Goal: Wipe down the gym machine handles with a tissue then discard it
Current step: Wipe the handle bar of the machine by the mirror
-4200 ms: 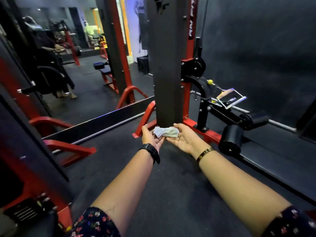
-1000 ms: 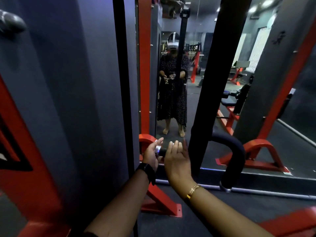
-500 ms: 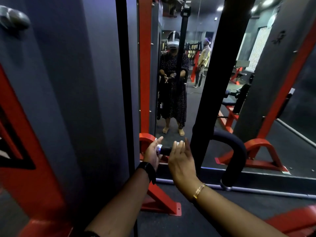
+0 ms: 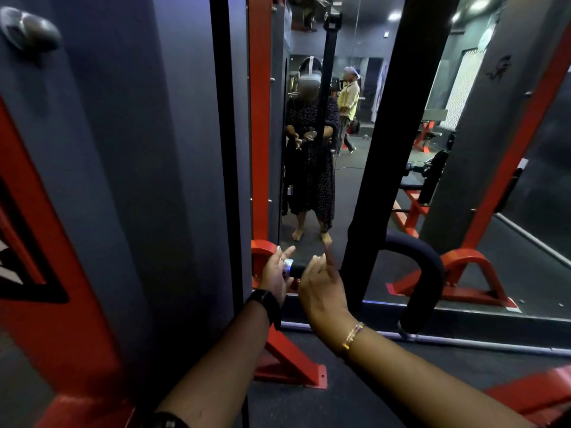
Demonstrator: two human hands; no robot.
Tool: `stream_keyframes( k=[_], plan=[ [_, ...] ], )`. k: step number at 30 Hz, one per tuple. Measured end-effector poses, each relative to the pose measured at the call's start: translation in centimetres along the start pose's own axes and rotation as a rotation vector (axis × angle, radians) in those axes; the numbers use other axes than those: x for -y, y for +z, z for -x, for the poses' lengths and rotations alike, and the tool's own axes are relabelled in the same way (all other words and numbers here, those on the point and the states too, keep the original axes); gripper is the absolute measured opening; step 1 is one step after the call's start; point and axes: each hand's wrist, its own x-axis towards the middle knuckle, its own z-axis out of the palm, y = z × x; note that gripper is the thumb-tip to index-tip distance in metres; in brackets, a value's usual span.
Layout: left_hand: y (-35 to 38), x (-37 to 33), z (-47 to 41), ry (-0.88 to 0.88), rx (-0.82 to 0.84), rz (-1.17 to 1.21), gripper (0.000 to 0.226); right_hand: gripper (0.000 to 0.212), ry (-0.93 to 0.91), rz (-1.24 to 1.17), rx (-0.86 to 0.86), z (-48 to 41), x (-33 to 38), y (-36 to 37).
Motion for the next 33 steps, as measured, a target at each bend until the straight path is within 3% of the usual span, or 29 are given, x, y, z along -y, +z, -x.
stream_keyframes(
  k=[2, 5, 7, 9, 11, 13, 15, 18, 23, 26, 30, 33],
  plan=[
    [-0.2, 0.0, -0.3, -0.016, 0.0, 0.003, 0.057, 0.025, 0.105, -0.167, -0.082, -1.9, 0.3, -0.5],
    [-0.4, 0.0, -0.4, -0.052, -0.01, 0.128, 0.062, 0.04, 0.016, -0.556, -0.083, -3.4, 1.5, 0.6],
    [-0.7, 0.1, -0.6, -0.054, -0.038, 0.192, 0.07, 0.045, -0.032, -0.651, -0.098, -2.6, 1.4, 0.2],
    [-0.7, -0.1, -0.5, -0.069, -0.056, 0.242, 0.082, 0.05, -0.113, -0.646, -0.274, -1.7, 1.3, 1.0],
    [-0.3, -0.4, -0.2, -0.104, -0.055, 0.34, 0.091, 0.039, -0.108, -0.579, -0.343, -1.8, 0.4, 1.9],
    [-0.1, -0.5, -0.1, -0.126, -0.054, 0.429, 0.098, 0.021, 0.005, -0.64, -0.282, -3.2, -0.9, 1.4],
    [-0.1, -0.4, 0.0, -0.103, -0.056, 0.455, 0.101, 0.019, 0.092, -0.858, -0.042, -4.3, -1.3, 0.0],
    [-0.9, -0.4, -0.2, -0.108, -0.051, 0.458, 0.104, 0.023, 0.217, -1.19, 0.005, -5.8, -1.0, -0.7],
    [-1.8, -0.7, 0.1, -0.099, -0.088, 0.317, 0.105, 0.026, -0.274, -0.771, -0.182, -4.9, -0.2, 1.0],
    [-2.3, -0.6, 0.2, -0.09, -0.102, 0.28, 0.107, 0.017, -0.308, -0.577, -0.244, -5.4, 0.4, 2.1],
    [-3.2, -0.2, -0.6, -0.107, -0.045, 0.322, 0.114, 0.02, -0.382, -0.53, -0.126, -6.6, 0.7, 0.6],
    [-3.2, -0.2, -0.6, -0.113, -0.026, 0.312, 0.117, 0.023, -0.583, -0.437, -0.171, -6.8, 0.1, 0.6]
  ],
)
